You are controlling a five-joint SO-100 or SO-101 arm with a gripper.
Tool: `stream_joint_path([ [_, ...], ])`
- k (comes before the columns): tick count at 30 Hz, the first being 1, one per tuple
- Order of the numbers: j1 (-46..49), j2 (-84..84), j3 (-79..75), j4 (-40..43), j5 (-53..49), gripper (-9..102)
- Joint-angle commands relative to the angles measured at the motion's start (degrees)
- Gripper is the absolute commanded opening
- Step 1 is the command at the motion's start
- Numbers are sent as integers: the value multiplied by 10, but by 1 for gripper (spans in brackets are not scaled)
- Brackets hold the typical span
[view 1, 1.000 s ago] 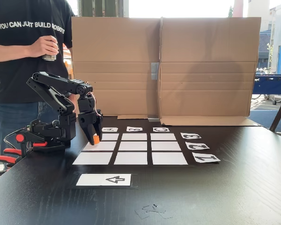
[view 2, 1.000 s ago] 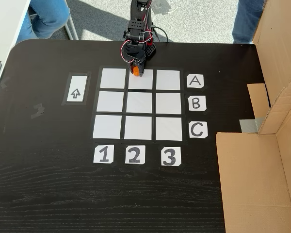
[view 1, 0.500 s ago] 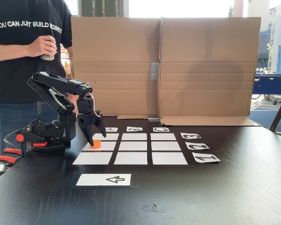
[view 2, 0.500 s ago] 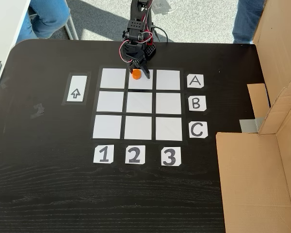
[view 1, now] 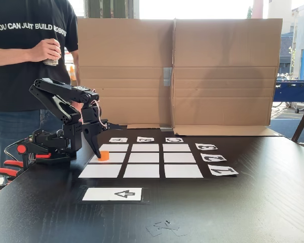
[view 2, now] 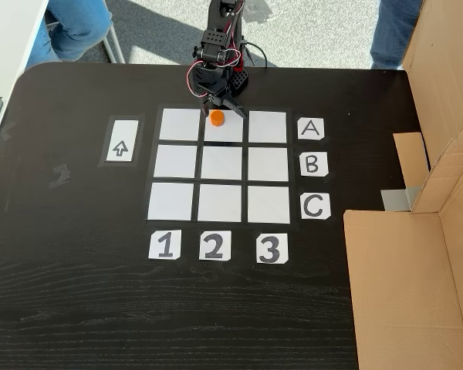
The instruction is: Pick up the round, orange token and place it in the grid on square A2.
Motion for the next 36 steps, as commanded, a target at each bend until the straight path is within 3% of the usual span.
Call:
stream_joint_path([
  [1,38,9,-27,-15,2,76],
  [5,120,18,-62,-47,0,76],
  [12,258,26,-110,-182,8,76],
  [17,322,34,-136,-214,36,76],
  [22,367,49,-167,-221,182,76],
  [28,472,50,-242,-289,469,74],
  [31,541,49,-271,-316,542,67],
  [36,638,61,-289,-349,617,31],
])
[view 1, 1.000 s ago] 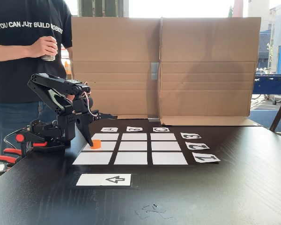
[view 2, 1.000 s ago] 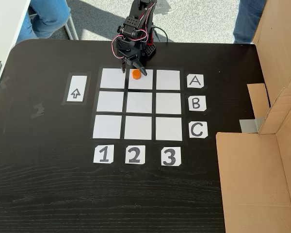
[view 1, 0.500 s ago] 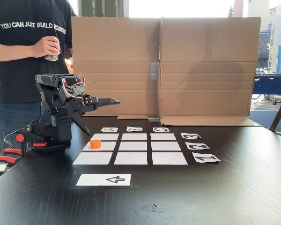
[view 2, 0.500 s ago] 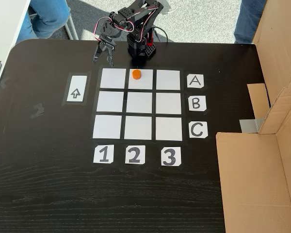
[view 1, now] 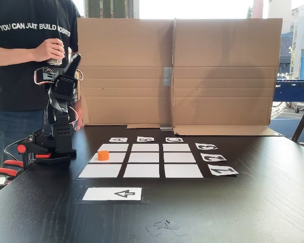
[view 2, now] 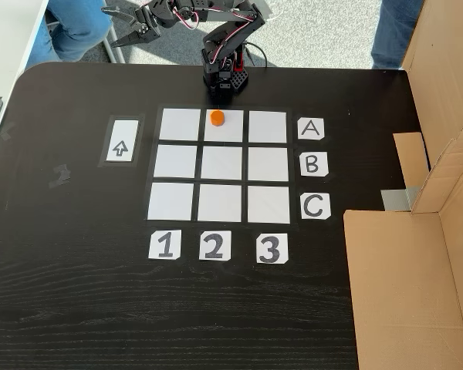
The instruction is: Pick up the round, orange token and place it in the grid on square A2.
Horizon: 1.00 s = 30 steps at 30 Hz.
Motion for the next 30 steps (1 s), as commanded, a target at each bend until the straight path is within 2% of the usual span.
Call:
stream_joint_path([
  [1,57,24,-29,-19,42,22],
  [3,100,33,-29,-20,75,12],
  [8,180,72,13,-11,91,0],
  [12,221,141,107,-7,111,0],
  [20,265,303,256,65,111,0],
  [30,271,432,383,91,105,-1],
])
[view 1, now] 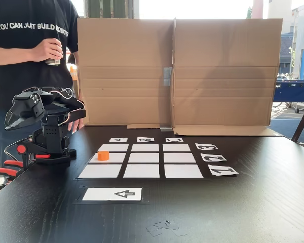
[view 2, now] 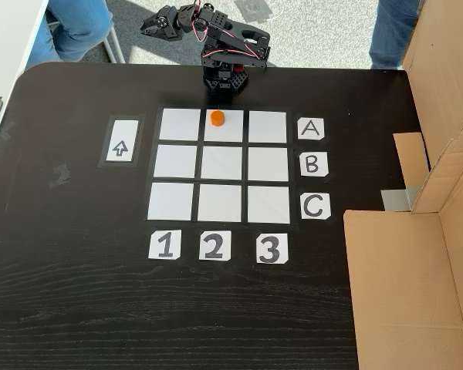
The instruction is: Pick up the round, orange token and place it in the grid on square A2.
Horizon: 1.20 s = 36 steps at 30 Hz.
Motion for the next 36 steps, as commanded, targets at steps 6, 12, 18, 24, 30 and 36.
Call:
stream_joint_path([
  [6,11,69,79,17,-12,0],
  [12,17,70,99,4,-15,0],
  [18,12,70,99,4,-17,0],
  [24,17,70,99,3,-15,0],
  [30,17,70,99,3,-15,0],
  [36,17,70,99,3,-15,0],
])
